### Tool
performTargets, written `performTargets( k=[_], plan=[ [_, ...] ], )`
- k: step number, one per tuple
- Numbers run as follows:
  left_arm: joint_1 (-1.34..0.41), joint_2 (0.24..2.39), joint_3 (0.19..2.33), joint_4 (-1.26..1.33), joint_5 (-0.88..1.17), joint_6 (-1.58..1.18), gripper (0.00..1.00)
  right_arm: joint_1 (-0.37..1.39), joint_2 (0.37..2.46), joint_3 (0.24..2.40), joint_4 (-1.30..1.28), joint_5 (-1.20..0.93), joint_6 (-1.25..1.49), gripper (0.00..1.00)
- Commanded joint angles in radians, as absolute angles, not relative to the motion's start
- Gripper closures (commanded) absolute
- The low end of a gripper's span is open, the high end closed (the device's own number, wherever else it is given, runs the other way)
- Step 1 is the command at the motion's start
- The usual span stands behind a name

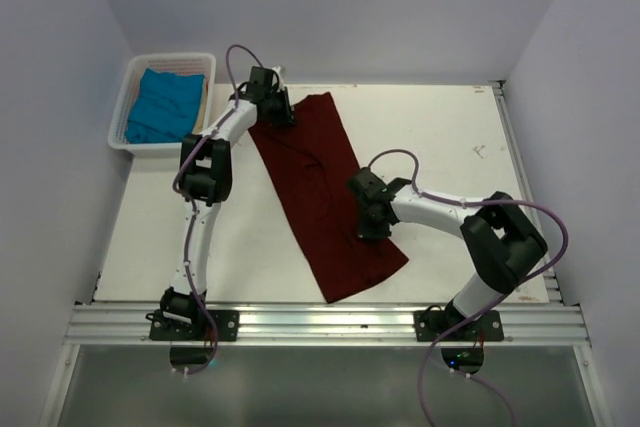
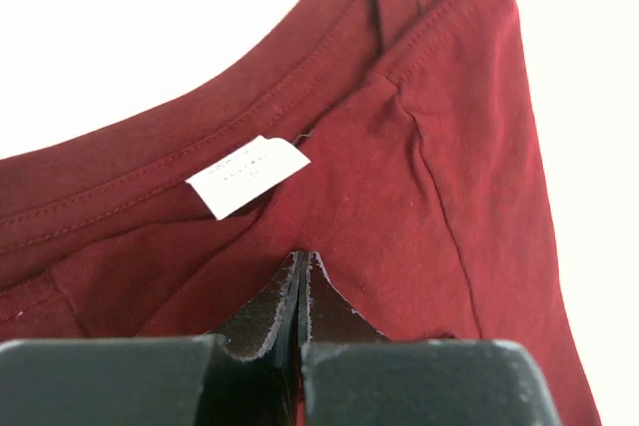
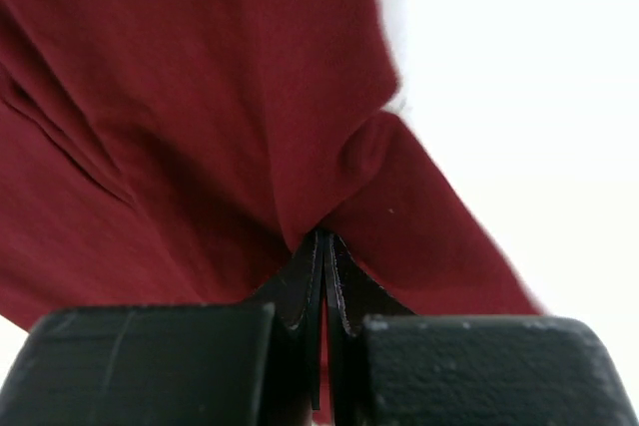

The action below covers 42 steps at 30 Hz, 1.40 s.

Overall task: Fold and stack the t-shirts
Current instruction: Fold the tshirt

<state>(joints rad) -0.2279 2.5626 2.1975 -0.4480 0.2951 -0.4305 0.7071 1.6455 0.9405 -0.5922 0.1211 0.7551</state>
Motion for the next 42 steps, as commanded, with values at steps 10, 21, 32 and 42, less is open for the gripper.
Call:
performTargets(
  k=[10,21,32,42],
  plan=[
    [-0.19,2.651,2.301,-0.325,0.435,-0.426,1.0,0.917,1.647,0.953,-0.792,0.078,0.92,1.0],
    [-0.192,2.639,2.303,-0.255,0.558,-0.457,1.0,1.031,1.631,1.055,-0.825,0.092,0.945,1.0],
    [-0.19,2.166,2.07,-0.143,0.362,-0.402,0.27,0.921,1.6,1.45,-0.784,0.363,0.635,0.33],
    [-0.192,1.611,1.406,-0.121,0.098,-0.492,0.16,0.575,2.026,1.863,-0.687,0.109,0.486,0.63]
  ],
)
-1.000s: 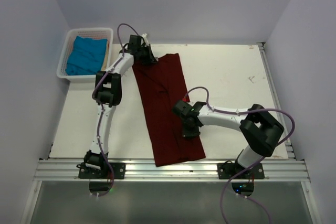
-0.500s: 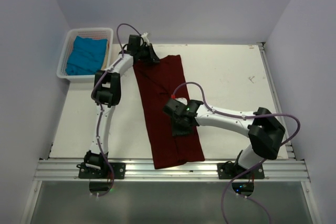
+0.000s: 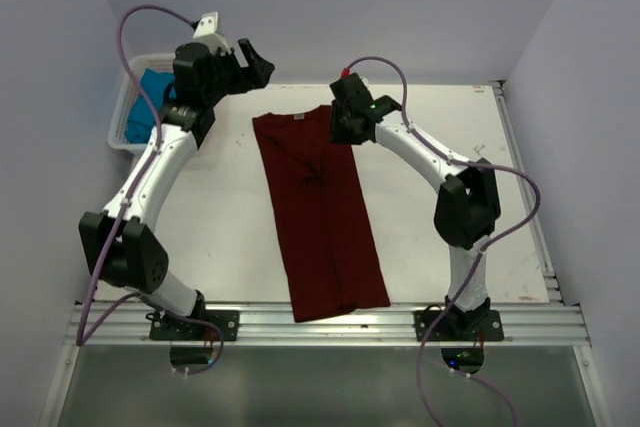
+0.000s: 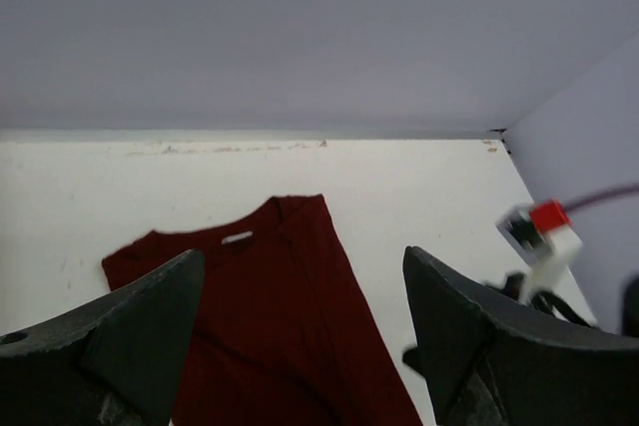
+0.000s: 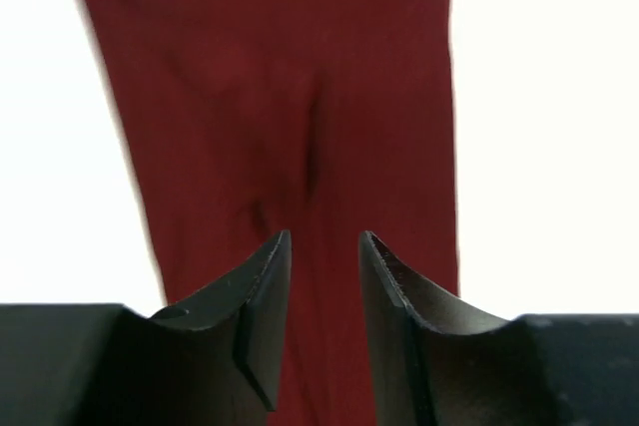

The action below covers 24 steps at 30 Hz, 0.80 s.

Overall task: Fold and stack the t-shirts
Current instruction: Fold the tshirt

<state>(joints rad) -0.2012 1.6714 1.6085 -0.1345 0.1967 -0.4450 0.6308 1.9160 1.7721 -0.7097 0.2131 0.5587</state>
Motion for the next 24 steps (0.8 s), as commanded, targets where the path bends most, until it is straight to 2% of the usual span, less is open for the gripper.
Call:
performTargets(
  k=[1,4,11,16,24],
  plan=[
    [-0.192,1.542,1.364,-0.121,0.098,-0.497,0.16,0.565,2.061,1.899,-0.683,0.06,0.474,0.64],
    [-0.193,1.436,1.253,-0.159,0.103,-0.494,0.16,0.531,2.193,2.066,-0.686,-0.041,0.457,0.63],
    [-0.21,1.241,1.095,-0.235,0.123,-0.496,0.16,0.499,2.328,2.143,-0.586,-0.213,0.477,0.61],
    [-0.212,1.172,1.014,-0.27,0.121,-0.497,0.15,0.486,2.422,2.207,-0.607,-0.244,0.495,0.62],
    [-0.212,1.138,0.977,-0.299,0.118,-0.496,0.16,0.486,2.441,2.187,-0.614,-0.187,0.489,0.63]
  ],
)
